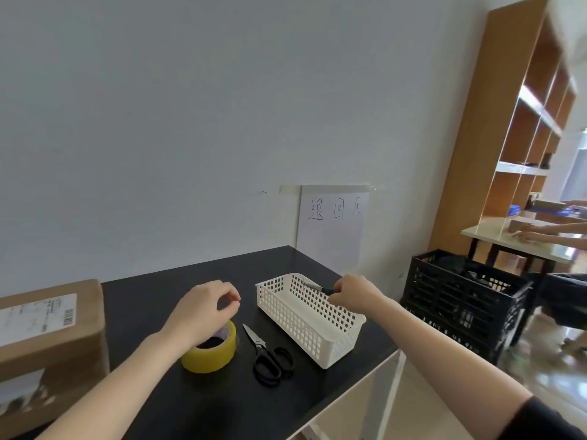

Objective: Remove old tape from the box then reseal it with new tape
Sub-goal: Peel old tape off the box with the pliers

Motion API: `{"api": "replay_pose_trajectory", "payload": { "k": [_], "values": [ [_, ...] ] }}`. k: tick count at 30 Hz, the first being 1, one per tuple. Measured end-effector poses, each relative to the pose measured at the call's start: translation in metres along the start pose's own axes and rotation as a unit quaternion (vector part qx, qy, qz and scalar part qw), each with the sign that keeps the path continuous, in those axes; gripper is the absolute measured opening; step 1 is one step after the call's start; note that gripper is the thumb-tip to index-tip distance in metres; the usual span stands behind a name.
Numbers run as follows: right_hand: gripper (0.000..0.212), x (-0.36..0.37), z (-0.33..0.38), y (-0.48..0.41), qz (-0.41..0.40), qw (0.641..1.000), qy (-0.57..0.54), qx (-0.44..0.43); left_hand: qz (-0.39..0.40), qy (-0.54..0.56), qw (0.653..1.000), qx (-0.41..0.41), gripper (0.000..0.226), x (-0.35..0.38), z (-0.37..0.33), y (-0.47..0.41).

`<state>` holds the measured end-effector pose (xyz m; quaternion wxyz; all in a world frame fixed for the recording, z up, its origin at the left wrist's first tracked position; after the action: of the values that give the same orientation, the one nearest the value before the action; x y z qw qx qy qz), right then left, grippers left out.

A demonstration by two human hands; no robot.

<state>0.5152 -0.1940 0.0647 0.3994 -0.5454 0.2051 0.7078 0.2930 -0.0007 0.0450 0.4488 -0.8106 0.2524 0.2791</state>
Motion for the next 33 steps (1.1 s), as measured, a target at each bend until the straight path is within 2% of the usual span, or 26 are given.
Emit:
{"api": "replay_pose_trajectory", "payload": {
  "k": [6, 10, 16, 22, 26, 29, 33],
  "values": [
    [0.021, -0.002, -0.020, 0.002, 0.023, 0.994, 0.102, 0.004, 0.002, 0.002, 1.000, 0.016, 0.007, 0.008, -0.012, -0.003],
    [0.017, 0.001, -0.025, 0.003, 0.026, 0.990, 0.137, -0.004, 0.005, 0.000, 1.000, 0.018, 0.008, 0.008, -0.014, -0.002],
    [0.021, 0.002, -0.025, 0.005, 0.016, 0.981, 0.191, -0.017, 0.000, -0.016, 1.000, 0.009, 0.009, 0.004, -0.008, 0.003],
    [0.023, 0.004, -0.017, 0.003, -0.015, 0.988, 0.152, -0.013, -0.005, -0.035, 0.999, -0.001, 0.010, -0.011, 0.004, 0.010],
    [0.028, 0.004, -0.006, -0.006, -0.014, 0.999, 0.031, 0.010, -0.037, -0.076, 0.996, -0.013, 0.012, -0.025, 0.016, 0.017],
    [0.035, 0.005, 0.012, -0.010, -0.004, 1.000, -0.016, -0.016, -0.067, -0.118, 0.991, -0.018, 0.016, -0.038, 0.030, 0.022],
    [0.026, 0.010, 0.041, -0.011, -0.010, 0.997, -0.043, -0.060, -0.100, -0.164, 0.981, -0.036, 0.019, -0.058, 0.050, 0.029]
  ]
}}
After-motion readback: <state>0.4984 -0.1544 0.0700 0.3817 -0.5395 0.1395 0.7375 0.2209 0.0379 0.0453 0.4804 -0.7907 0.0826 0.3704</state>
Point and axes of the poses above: each hand's wrist, its own y-axis away from the middle knuckle, its own x-axis out of the palm, z = x × y, the point moved 4 cm from there along -y, towards the middle knuckle, and after that the axes turned 10 degrees about -z, right-handed, at the moved point
